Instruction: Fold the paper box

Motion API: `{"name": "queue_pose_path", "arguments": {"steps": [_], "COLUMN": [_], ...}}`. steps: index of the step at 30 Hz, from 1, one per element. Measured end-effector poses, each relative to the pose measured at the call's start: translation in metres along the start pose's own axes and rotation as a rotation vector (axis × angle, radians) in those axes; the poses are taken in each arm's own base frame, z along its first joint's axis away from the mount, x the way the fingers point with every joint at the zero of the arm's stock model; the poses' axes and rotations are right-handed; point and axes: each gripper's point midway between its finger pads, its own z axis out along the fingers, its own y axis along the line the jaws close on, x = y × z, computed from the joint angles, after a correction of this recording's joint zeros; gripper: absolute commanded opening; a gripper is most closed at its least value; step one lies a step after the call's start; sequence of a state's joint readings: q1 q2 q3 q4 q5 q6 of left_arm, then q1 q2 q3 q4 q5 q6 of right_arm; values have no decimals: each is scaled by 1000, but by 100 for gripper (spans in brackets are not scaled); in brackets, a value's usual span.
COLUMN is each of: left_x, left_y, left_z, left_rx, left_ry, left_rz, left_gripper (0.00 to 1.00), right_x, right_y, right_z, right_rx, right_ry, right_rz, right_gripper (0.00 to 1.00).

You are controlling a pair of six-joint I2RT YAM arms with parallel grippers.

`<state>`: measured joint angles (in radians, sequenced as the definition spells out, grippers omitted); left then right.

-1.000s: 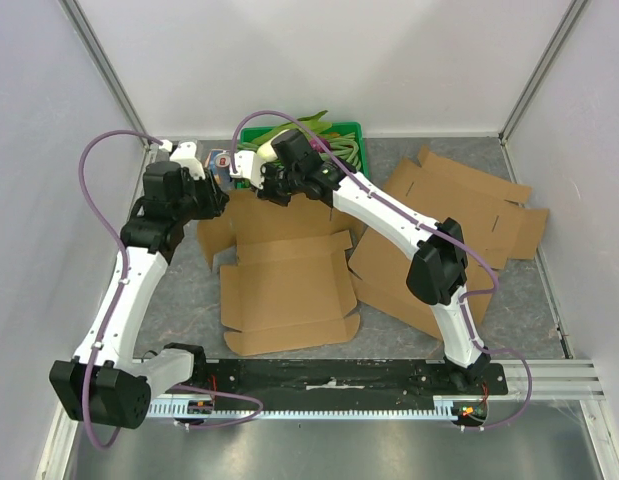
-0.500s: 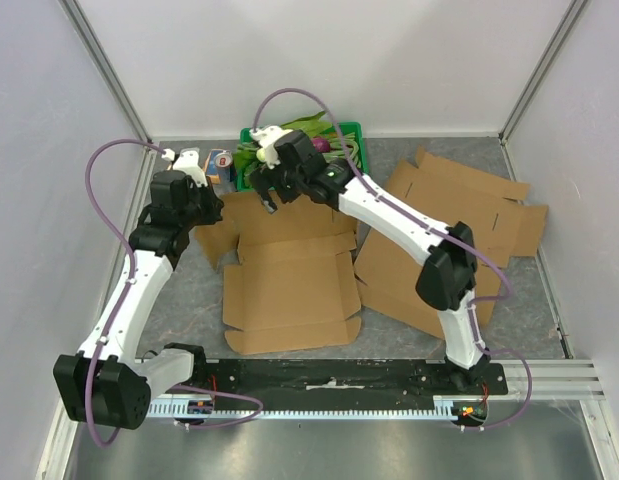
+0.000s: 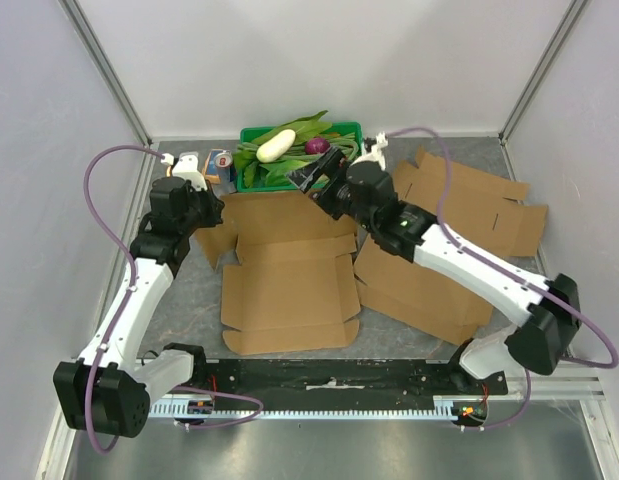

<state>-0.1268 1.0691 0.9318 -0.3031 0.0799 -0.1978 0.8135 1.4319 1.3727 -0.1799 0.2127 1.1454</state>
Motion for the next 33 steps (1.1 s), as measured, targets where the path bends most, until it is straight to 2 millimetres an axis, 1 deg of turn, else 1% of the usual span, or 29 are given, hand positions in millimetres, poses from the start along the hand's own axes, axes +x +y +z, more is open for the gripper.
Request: {"name": "queue_pose_path", "arguments": {"steps": [1,3,4,5,6,8,12,15,18,20,21,22,25,29,33], "left_x": [1,1,1,2,2,2,1,2,1,0,0,0,1,3,4], "left_y": [0,0,0,0,0,0,0,-1,-1,-1,-1,-1,-1,0,0], "left_z": [0,-1,-1,-1,-2,-2,-3,-4,-3,-3,-3,-3,-2,-2,-3], "left_rx": [0,2,3,3,4,6,10,13,13,14,14,14,15,15,16], "left_ry": [-2,-10,-14,-17,-20,-24,-37,-40,-45,-51,-51,-52,-51,-51,-60], "left_rz": [1,1,1,1,2,2,3,3,3,4,4,4,4,4,5], "left_gripper": [2,2,2,2,2,3,3,3,3,3,4,4,4,4,7], "right_x": [8,25,35,41,47,52,54,52,50,50,51,52,56,58,59], "right_y": [-7,-26,-41,-50,-58,-63,-66,-62,-57,-53,-53,-52,-53,-54,-55], "right_z": [8,23,33,39,46,56,68,76,81,84,84,84,86,87,88], "right_rx": [6,48,88,113,139,157,171,173,166,162,162,162,168,173,176], "right_ry": [-1,6,6,7,3,-9,-38,-61,-79,-82,-82,-82,-79,-78,-80], "right_rz": [102,243,315,359,413,492,600,646,680,695,701,708,724,744,751], "right_gripper": [88,88,84,82,82,79,73,66,57,54,49,47,37,37,30]}}
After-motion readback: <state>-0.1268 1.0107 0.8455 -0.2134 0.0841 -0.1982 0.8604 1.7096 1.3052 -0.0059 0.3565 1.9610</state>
